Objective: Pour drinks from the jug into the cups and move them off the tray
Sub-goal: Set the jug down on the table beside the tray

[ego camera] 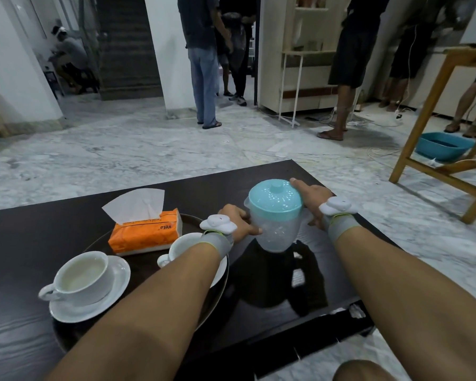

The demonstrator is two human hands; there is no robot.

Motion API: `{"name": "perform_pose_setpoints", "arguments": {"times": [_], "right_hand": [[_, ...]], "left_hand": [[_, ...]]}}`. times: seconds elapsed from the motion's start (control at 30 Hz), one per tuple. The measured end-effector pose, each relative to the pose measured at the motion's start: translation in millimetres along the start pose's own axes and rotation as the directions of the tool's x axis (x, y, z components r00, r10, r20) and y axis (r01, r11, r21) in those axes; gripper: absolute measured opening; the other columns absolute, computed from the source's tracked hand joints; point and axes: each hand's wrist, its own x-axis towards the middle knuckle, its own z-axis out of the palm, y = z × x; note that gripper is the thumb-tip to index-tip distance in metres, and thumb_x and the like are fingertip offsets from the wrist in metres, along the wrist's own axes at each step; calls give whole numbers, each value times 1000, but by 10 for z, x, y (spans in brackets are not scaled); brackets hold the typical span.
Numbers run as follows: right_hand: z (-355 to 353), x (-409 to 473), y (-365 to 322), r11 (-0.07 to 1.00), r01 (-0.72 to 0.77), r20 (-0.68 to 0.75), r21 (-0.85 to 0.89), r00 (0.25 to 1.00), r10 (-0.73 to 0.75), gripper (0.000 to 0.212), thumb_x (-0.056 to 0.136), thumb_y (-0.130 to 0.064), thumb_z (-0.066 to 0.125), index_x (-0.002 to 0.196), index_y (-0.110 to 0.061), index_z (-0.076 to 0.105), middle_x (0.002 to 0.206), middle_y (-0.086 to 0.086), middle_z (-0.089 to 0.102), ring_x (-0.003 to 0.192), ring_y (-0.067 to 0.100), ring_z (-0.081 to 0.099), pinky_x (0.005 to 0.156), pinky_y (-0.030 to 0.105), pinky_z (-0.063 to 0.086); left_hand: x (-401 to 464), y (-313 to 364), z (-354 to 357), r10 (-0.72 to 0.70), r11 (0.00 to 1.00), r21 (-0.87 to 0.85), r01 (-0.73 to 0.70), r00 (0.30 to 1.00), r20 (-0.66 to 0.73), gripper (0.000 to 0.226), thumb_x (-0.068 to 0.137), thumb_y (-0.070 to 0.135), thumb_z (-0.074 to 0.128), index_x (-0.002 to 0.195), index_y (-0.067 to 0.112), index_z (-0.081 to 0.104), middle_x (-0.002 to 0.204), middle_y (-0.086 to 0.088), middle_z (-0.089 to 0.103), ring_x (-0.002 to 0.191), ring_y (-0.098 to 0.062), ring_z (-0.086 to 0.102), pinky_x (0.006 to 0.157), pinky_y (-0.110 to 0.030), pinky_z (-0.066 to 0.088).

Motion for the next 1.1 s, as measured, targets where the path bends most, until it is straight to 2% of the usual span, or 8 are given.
{"name": "perform_pose_setpoints", "arguments": {"times": [0.13, 0.4, 0.47, 0.57, 0.7, 0.73, 0.87, 1.1], "right_hand": [[-25, -45, 8, 1000, -10, -17, -21, 1000, 9, 64, 69, -67, 60, 106, -15, 64, 106, 8, 65, 91, 32, 63, 82, 46, 55], [-17, -127, -34, 996, 59, -92, -69, 994, -66, 51, 82, -56, 59, 94, -7, 67, 110, 15, 68, 65, 23, 53, 72, 43, 57], [-14, -125, -39, 994, 75, -108, -84, 991, -84, 55, 83, -55, 59, 98, -3, 69, 110, 16, 69, 68, 25, 53, 70, 39, 54], [-16, -148, -64, 987, 96, -123, -131, 986, -112, 48, 79, -57, 59, 80, -9, 68, 102, 15, 72, 78, 31, 63, 76, 37, 53], [-35, -191, -155, 980, 111, -104, -167, 986, -129, 59, 81, -49, 60, 99, 6, 68, 109, 20, 70, 85, 30, 65, 86, 35, 52], [-39, -196, -187, 973, 120, -94, -199, 985, -141, 59, 80, -50, 59, 98, 5, 69, 108, 21, 70, 89, 32, 66, 90, 38, 53], [-16, -340, -335, 937, 160, -77, -311, 978, -193, 46, 75, -55, 57, 84, -12, 71, 101, 10, 72, 93, 34, 67, 92, 43, 54], [164, -583, -574, 884, 246, -27, -397, 960, -280, 37, 75, -45, 64, 89, -13, 76, 98, 7, 74, 93, 30, 67, 91, 40, 54]], "left_hand": [[-42, 23, 6, -7, 1000, 4, 7, 1000, 12, 42, 64, 35, 85, 99, 13, 78, 99, -2, 78, 95, -21, 73, 91, -40, 58], [-99, 54, -39, -25, 998, 52, 21, 997, 79, 48, 63, 35, 85, 104, 11, 75, 105, -5, 76, 99, -25, 72, 94, -43, 56], [-108, 77, -63, -26, 998, 58, 21, 996, 81, 49, 64, 34, 85, 106, 10, 74, 105, -6, 76, 98, -25, 71, 94, -43, 56], [-129, 100, -103, -31, 996, 81, 26, 997, 66, 51, 66, 32, 85, 110, 8, 72, 103, -8, 75, 93, -25, 70, 92, -42, 57], [-171, 114, -164, -33, 994, 104, 29, 998, 44, 40, 71, 25, 82, 106, 9, 71, 97, -5, 68, 89, -24, 65, 89, -33, 55], [-181, 122, -187, -32, 994, 109, 28, 999, 41, 35, 72, 24, 82, 103, 14, 70, 99, -5, 68, 91, -24, 64, 89, -31, 53], [-254, 133, -327, -65, 993, 103, 61, 997, 35, 54, 75, 27, 80, 125, 10, 66, 114, -4, 70, 102, -23, 67, 97, -35, 53], [-352, 127, -585, -85, 994, 62, 86, 996, -6, 54, 74, 29, 81, 123, 9, 67, 113, -9, 73, 99, -27, 71, 92, -40, 57]]}}
